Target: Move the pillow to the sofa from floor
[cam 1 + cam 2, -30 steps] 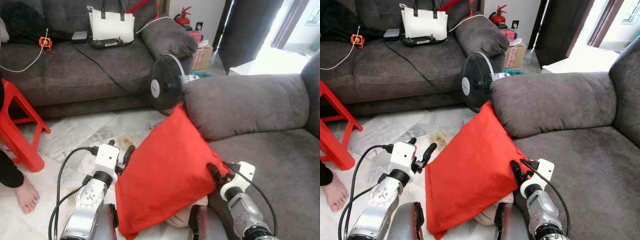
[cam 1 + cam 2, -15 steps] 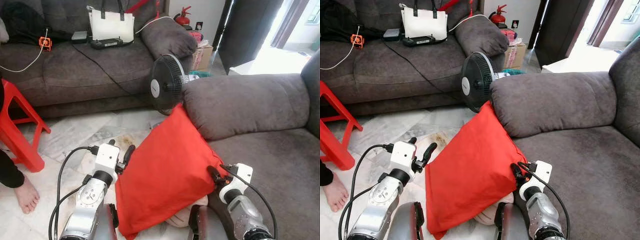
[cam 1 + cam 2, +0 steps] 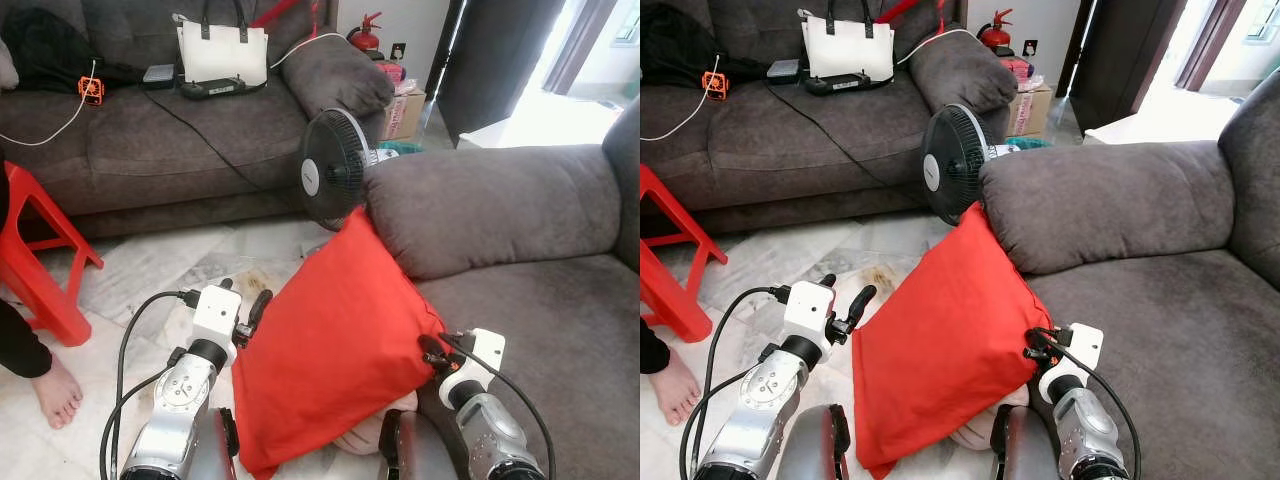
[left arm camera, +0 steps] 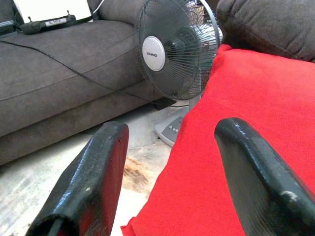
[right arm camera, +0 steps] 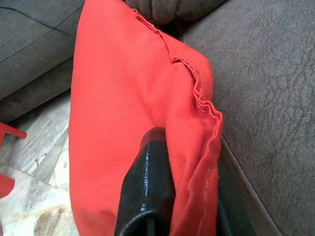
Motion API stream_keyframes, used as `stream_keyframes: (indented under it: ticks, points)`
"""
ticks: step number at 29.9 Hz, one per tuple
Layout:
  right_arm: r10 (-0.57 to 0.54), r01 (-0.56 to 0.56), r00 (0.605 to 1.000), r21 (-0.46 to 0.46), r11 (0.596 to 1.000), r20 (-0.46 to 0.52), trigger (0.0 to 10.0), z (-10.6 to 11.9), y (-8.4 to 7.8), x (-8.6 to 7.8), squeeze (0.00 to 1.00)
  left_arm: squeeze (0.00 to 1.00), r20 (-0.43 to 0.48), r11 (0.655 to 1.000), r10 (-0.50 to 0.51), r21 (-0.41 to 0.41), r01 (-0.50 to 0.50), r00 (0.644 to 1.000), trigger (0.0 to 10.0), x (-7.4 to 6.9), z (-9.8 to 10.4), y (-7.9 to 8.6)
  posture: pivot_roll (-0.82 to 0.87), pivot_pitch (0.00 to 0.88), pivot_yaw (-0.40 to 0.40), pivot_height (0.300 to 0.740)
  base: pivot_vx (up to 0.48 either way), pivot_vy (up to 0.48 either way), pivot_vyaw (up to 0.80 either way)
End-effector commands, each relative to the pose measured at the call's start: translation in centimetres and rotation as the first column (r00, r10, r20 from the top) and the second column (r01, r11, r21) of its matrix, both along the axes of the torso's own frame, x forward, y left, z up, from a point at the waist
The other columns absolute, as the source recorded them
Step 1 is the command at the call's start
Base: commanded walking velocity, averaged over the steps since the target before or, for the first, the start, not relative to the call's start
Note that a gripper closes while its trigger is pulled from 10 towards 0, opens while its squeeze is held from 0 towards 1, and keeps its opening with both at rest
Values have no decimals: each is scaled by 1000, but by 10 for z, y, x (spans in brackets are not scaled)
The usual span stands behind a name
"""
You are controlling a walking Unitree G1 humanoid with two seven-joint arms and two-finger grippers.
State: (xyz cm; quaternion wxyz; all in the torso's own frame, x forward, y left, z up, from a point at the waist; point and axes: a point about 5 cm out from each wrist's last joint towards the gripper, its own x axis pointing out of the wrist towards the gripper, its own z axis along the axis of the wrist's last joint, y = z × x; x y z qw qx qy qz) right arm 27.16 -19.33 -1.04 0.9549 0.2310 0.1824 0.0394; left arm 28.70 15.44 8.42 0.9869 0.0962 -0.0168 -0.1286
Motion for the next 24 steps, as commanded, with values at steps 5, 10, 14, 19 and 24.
stream_keyframes:
  ticks: [5, 10, 14, 19, 24]
  points:
    - [-10, 10, 1000, -32, 999, 13, 0, 1, -10, -3, 0, 0, -5, 1000, -19, 2, 19, 1000, 10000, 2, -1, -3, 115, 0, -70, 520, 0, 0, 0]
    - [-18, 19, 1000, -45, 999, 20, 0, 0, -16, -7, 0, 0, -6, 1000, -19, 2, 19, 1000, 10000, 1, -1, -2, 113, 0, -67, 520, 0, 0, 0]
    - [-41, 43, 998, -42, 998, 45, 0, 2, -18, -8, 0, 0, -9, 1000, -19, 5, 19, 1000, 10000, 1, -3, -1, 107, 0, -61, 520, 0, 0, 0]
    - [-50, 52, 997, -41, 998, 61, 0, 3, -18, -8, 0, 0, -12, 1000, -26, 10, 26, 1000, 10000, 1, -3, -2, 106, 0, -52, 520, 0, 0, 0]
    - [-51, 54, 997, -57, 997, 65, 0, 3, -17, -8, 0, 0, -10, 1000, -28, 13, 28, 1000, 10000, 3, -1, 0, 107, 0, -49, 520, 0, 0, 0]
